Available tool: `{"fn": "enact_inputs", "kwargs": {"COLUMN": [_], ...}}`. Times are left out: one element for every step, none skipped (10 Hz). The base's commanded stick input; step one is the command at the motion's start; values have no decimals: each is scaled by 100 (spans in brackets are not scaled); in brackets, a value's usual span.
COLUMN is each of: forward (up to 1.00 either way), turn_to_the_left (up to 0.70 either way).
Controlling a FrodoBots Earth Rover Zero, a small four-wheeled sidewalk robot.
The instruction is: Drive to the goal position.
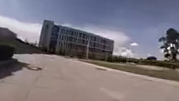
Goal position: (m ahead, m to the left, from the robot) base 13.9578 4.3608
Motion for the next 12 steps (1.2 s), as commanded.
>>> {"fn": "enact_inputs", "kwargs": {"forward": [70,70,70,70,70,70,70,70,70,70,70,70], "turn_to_the_left": [0,0,0,0,14,35,29,10,0,0,0,0]}}
